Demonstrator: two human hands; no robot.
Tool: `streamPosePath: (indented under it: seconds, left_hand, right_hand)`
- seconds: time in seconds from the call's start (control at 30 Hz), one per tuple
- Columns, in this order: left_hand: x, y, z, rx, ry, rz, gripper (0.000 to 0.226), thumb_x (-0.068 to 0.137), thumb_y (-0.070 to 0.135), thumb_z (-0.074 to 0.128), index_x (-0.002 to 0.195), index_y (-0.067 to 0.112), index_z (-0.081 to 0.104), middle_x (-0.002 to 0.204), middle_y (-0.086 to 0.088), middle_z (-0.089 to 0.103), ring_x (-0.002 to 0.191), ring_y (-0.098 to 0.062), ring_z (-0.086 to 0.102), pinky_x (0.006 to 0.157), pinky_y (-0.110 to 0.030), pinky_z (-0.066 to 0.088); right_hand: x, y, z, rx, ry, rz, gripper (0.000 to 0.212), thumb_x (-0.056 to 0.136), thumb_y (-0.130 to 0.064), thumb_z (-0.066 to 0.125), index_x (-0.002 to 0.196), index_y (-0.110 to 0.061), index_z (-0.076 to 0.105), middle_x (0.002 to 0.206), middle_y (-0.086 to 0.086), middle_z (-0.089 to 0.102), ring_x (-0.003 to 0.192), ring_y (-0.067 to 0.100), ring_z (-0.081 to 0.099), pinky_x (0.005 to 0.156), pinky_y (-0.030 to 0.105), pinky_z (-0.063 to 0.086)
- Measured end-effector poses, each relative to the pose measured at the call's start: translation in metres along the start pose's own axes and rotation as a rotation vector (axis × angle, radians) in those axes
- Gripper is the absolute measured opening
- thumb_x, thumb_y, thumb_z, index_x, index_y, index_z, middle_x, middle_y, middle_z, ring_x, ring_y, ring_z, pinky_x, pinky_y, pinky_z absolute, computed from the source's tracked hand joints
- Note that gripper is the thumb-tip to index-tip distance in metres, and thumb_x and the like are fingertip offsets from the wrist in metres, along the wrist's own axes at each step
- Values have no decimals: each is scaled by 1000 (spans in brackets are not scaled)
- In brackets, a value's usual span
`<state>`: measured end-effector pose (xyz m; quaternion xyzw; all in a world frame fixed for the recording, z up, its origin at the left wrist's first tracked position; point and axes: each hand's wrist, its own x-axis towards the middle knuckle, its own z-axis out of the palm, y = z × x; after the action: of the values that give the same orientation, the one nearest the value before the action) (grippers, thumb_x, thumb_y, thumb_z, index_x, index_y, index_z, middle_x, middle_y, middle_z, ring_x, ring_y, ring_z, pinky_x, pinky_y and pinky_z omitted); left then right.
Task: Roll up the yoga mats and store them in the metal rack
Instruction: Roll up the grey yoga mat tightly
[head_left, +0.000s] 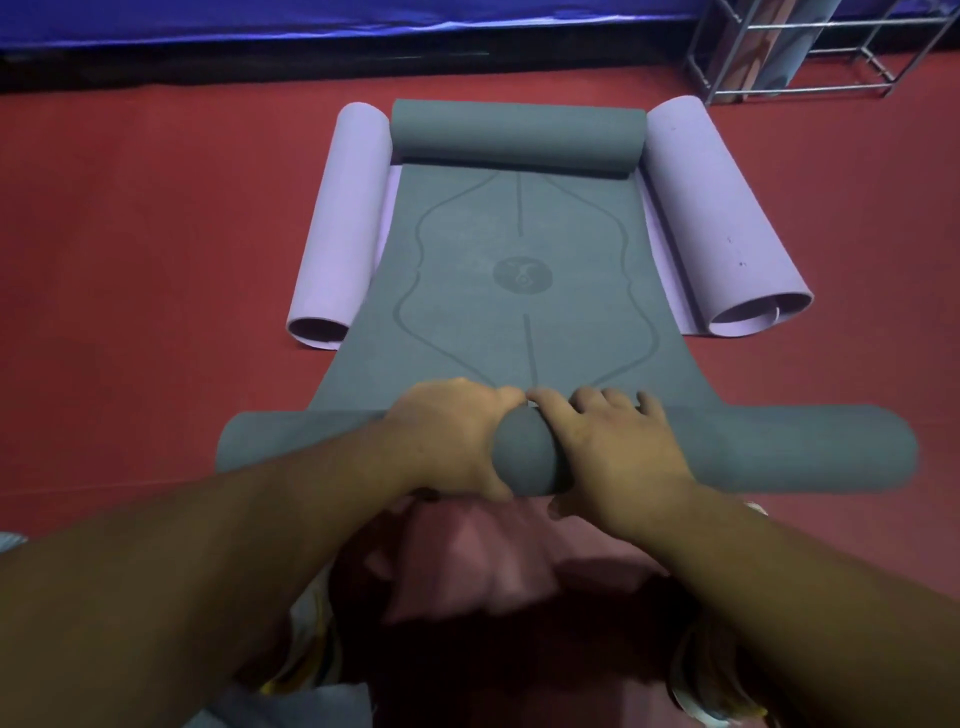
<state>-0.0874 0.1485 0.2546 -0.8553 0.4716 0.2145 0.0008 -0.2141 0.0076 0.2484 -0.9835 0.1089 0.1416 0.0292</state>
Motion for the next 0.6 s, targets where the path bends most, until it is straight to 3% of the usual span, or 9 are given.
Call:
streamPosePath:
  seconds: [0.1,0.2,0.3,0.4,0.53,0.6]
  left_hand:
    - [-2,3,1,-16,-83,16,78,59,65,79,126,42,47,109,10,64,101,-18,63,77,-31,48]
    - [-9,11,14,124,73,35,82,63,65,77,131,39,40,115,4,58,106,-23,60,86,-38,49]
    - [-10,15,19,221,181,32,94,60,66,80,136,39,31,115,1,56,106,-25,58,86,-40,44]
    - [-9,12,22,137,160,14,83,64,65,76,132,39,37,108,2,61,99,-25,63,80,-38,47]
    - [-5,3,16,19,31,-33,81,59,65,78,128,42,43,107,8,65,98,-21,65,74,-33,48]
    - [-3,-1,12,-22,-54,-38,82,55,66,80,126,44,45,106,11,66,97,-18,65,76,-33,51]
  right_hand:
    - [2,0,0,38,-50,0,78,61,-60,80,122,-33,40,109,1,61,105,27,60,83,39,41]
    - [6,8,-7,108,-113,-14,65,65,-56,79,113,-27,47,103,1,67,98,30,65,74,35,45]
    - [10,15,-15,135,-152,-23,66,63,-55,82,112,-28,47,104,-1,67,96,29,66,71,33,45]
    - [9,9,-6,115,-152,-37,72,63,-60,80,117,-30,43,108,-1,64,100,28,62,76,35,41]
    - [1,5,6,53,-66,-31,97,56,-65,80,136,-40,31,123,-3,53,117,26,52,99,48,40]
    - [0,4,9,44,-70,-30,95,56,-63,81,134,-40,33,119,-3,57,115,26,54,97,46,40]
